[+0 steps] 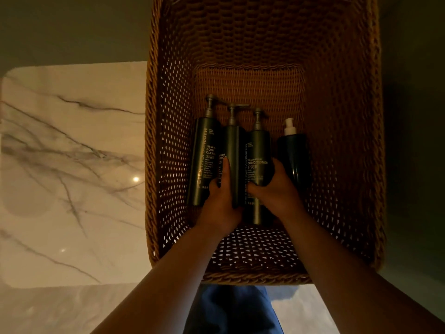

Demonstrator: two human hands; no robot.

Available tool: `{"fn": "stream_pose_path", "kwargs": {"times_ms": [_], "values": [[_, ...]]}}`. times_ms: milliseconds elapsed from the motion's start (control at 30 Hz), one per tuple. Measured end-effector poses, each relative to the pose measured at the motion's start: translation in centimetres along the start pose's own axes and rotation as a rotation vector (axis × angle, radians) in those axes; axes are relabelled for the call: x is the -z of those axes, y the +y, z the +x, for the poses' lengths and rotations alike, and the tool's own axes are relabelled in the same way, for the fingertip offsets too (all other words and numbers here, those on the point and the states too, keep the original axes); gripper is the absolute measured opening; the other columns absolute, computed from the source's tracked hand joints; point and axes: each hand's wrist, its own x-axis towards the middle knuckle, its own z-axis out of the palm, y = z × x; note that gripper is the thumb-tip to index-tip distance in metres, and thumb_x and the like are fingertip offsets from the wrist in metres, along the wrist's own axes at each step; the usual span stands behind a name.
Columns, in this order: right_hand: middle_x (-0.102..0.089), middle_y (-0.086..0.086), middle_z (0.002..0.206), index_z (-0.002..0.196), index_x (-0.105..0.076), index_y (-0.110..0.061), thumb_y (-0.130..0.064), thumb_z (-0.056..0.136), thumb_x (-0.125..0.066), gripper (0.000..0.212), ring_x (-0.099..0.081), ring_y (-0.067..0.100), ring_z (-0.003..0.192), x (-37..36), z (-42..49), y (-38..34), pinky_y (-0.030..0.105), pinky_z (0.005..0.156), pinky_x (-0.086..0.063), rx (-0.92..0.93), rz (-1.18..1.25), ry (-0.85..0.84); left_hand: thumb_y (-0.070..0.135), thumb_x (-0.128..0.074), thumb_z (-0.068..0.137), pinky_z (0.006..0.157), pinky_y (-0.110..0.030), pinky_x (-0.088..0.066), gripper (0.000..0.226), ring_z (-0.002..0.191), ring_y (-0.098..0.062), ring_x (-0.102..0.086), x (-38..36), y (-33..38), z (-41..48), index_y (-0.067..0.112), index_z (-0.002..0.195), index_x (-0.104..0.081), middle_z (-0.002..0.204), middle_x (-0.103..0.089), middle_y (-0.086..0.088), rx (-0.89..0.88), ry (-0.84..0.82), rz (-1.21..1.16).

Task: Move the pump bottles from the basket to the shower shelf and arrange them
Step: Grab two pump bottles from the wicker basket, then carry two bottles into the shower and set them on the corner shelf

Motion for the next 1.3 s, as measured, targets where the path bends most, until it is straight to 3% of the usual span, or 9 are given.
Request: {"fn": "stream_pose_path", "kwargs": {"times_ms": [100, 200, 300, 367, 500, 700, 867, 967, 1300], "values": [[-0.059, -0.021, 0.098, 0.120, -0.043, -0.043, -0.014, 0.076, -0.073, 0.060, -0.059, -0.014, 0.081, 0.9, -1.8, -1.1, 0.008, 0.061, -0.046, 0.043, 0.067, -0.042, 0.016, -0.066, 0.084, 0.080, -0.022, -0.042, 0.113, 0.100, -0.006, -0.045, 1.0, 0.7, -1.9, 0.051, 0.134, 0.029, 0.154, -0.016, -0.008, -0.036, 0.036, -0.011], [-0.058, -0.025, 0.098, 0.105, -0.043, -0.058, -0.015, 0.077, -0.072, 0.059, -0.057, -0.020, 0.082, 2.1, -4.3, -3.6, 0.002, 0.061, -0.044, 0.105, 0.087, -0.053, 0.015, -0.067, 0.081, 0.082, -0.018, -0.039, 0.114, 0.106, -0.005, -0.040, 2.7, 2.3, -4.5, 0.052, 0.136, 0.025, 0.152, -0.020, -0.005, -0.085, 0.086, -0.047], [-0.060, -0.023, 0.105, 0.114, -0.044, -0.057, -0.014, 0.078, -0.072, 0.063, -0.058, -0.016, 0.090, 3.6, -7.5, -6.6, 0.002, 0.065, -0.045, 0.193, 0.118, -0.069, 0.014, -0.068, 0.079, 0.078, -0.008, -0.031, 0.114, 0.107, -0.002, -0.038, 4.8, 4.4, -7.7, 0.053, 0.139, 0.021, 0.149, -0.025, -0.002, -0.139, 0.121, -0.080], [-0.064, -0.019, 0.109, 0.120, -0.046, -0.054, -0.014, 0.078, -0.072, 0.063, -0.060, -0.009, 0.096, 4.7, -9.8, -8.7, 0.006, 0.069, -0.048, 0.250, 0.142, -0.096, 0.013, -0.069, 0.078, 0.084, -0.013, -0.034, 0.115, 0.114, -0.001, -0.039, 6.4, 6.1, -10.0, 0.052, 0.140, 0.019, 0.150, -0.025, 0.002, -0.199, 0.142, -0.097], [-0.065, -0.029, 0.104, 0.108, -0.046, -0.066, -0.012, 0.080, -0.070, 0.066, -0.062, -0.008, 0.096, 7.0, -15.0, -12.7, 0.009, 0.064, -0.050, 0.339, 0.190, -0.125, 0.008, -0.072, 0.077, 0.100, -0.042, -0.045, 0.116, 0.128, -0.007, -0.040, 10.0, 10.2, -15.4, 0.051, 0.142, 0.013, 0.150, -0.026, 0.006, -0.321, 0.127, -0.201], [-0.064, -0.034, 0.101, 0.117, -0.045, -0.055, -0.008, 0.084, -0.064, 0.061, -0.061, -0.011, 0.096, 8.6, -24.1, -17.5, 0.007, 0.065, -0.049, 0.459, 0.270, -0.133, 0.002, -0.074, 0.076, 0.098, -0.046, -0.047, 0.117, 0.130, -0.007, -0.039, 12.9, 13.7, -24.3, 0.055, 0.142, 0.007, 0.144, -0.030, 0.017, -0.414, 0.126, -0.316], [-0.062, -0.024, 0.117, 0.135, -0.040, -0.043, -0.042, 0.071, -0.070, 0.071, -0.060, -0.004, 0.106, 7.5, -31.0, -20.0, 0.014, 0.074, -0.053, 0.486, 0.291, -0.064, 0.005, -0.074, 0.077, 0.097, -0.044, -0.048, 0.115, 0.127, -0.002, -0.042, 14.5, 14.2, -29.8, 0.064, 0.137, 0.005, 0.146, -0.027, 0.020, -0.453, 0.131, -0.364], [-0.061, -0.024, 0.116, 0.136, -0.038, -0.042, -0.045, 0.068, -0.070, 0.075, -0.060, -0.004, 0.106, 6.2, -34.4, -21.3, 0.018, 0.075, -0.054, 0.491, 0.289, -0.028, 0.010, -0.075, 0.077, 0.099, -0.042, -0.047, 0.116, 0.129, -0.004, -0.041, 16.5, 14.0, -32.1, 0.061, 0.138, 0.010, 0.149, -0.025, 0.020, -0.520, 0.091, -0.311], [-0.062, -0.021, 0.117, 0.137, -0.033, -0.046, -0.055, 0.066, -0.067, 0.080, -0.062, -0.003, 0.103, -1.8, -45.3, -22.7, 0.030, 0.084, -0.053, 0.480, 0.301, 0.299, 0.036, -0.084, 0.065, 0.100, -0.044, -0.045, 0.119, 0.128, -0.006, -0.044, 23.5, 10.7, -38.4, 0.064, 0.136, 0.008, 0.149, -0.029, 0.011, -0.678, -0.157, -0.289]]}}
